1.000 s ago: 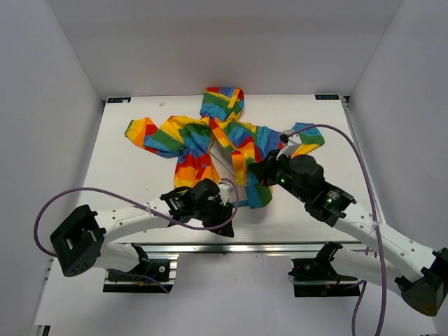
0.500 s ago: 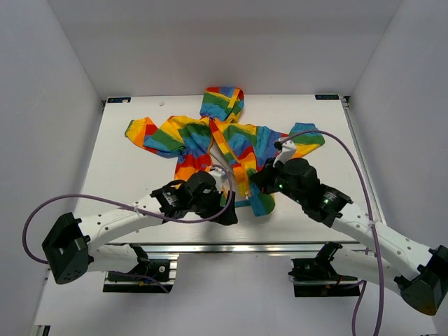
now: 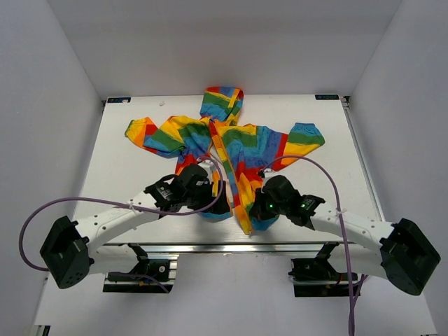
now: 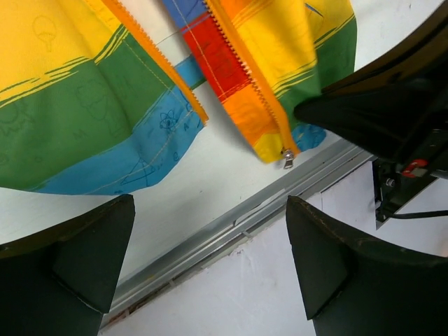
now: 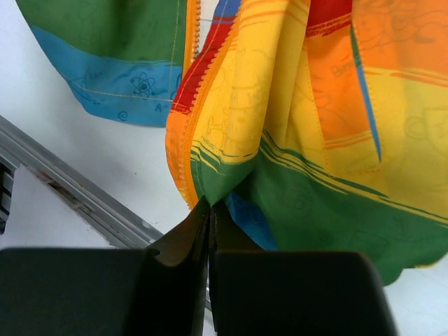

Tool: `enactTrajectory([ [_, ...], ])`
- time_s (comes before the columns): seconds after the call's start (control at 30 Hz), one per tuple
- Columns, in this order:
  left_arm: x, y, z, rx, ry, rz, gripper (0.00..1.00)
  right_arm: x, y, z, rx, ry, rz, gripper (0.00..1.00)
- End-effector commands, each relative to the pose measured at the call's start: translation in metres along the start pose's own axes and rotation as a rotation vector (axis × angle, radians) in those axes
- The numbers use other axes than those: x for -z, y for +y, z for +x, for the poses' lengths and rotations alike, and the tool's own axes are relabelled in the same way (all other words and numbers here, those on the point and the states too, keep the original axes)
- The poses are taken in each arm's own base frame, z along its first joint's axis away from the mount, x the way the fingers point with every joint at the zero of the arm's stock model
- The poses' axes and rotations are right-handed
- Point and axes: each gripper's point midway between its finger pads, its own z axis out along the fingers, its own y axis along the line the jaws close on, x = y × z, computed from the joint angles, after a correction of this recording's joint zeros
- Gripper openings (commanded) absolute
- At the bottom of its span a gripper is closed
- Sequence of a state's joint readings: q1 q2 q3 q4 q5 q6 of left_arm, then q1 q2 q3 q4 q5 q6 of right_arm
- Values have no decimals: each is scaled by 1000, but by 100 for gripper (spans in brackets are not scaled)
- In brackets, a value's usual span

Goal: Zip up the jacket

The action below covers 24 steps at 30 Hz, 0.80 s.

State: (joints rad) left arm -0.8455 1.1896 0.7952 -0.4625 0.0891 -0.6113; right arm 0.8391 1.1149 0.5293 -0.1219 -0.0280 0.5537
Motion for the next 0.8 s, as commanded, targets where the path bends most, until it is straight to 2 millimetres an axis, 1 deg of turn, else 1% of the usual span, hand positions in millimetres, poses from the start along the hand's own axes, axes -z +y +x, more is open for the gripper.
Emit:
enactTrajectory([
  [0.0,-3,-9,-9,18,-32,41,98,-8,16,-12,8,-42,-74,0],
  [0.03,-8,-9,-9,20,-28,39,98,-9,17,-10,12,-32,-79,2],
  [0.07,-11,-13,-14,20,-46,58,98,-9,23,-12,27,-40,-115,7],
  [0.1,-13,-17,-16,20,-47,75,98,-11,24,-11,35,-34,-126,13],
  [0.13,-15,-19,-17,16,-45,86,98,-11,26,-10,40,-25,-132,24],
  [0.17,-21,-19,-17,16,-36,83,98,-12,26,-7,48,-10,-137,28],
  [0.2,-23,-21,-20,6,-38,86,98,-12,24,-4,57,12,-132,31],
  [0.23,-25,-21,-21,3,-35,76,98,-12,23,-1,65,27,-124,39],
  [0.27,-27,-19,-22,3,-30,68,98,-11,20,3,72,44,-116,42],
  [0.3,-31,-18,-21,-3,-21,62,98,-9,17,9,80,68,-105,48],
  [0.37,-34,-19,-18,-5,-6,68,98,-6,15,18,91,104,-110,53],
  [0.43,-39,-16,-12,-1,17,62,98,-1,13,23,107,120,-107,57],
  [0.57,-41,-16,-8,0,27,77,98,4,1,36,139,166,-74,61],
  [0.77,-41,-18,-7,0,28,88,98,-1,-2,44,165,208,-79,61],
])
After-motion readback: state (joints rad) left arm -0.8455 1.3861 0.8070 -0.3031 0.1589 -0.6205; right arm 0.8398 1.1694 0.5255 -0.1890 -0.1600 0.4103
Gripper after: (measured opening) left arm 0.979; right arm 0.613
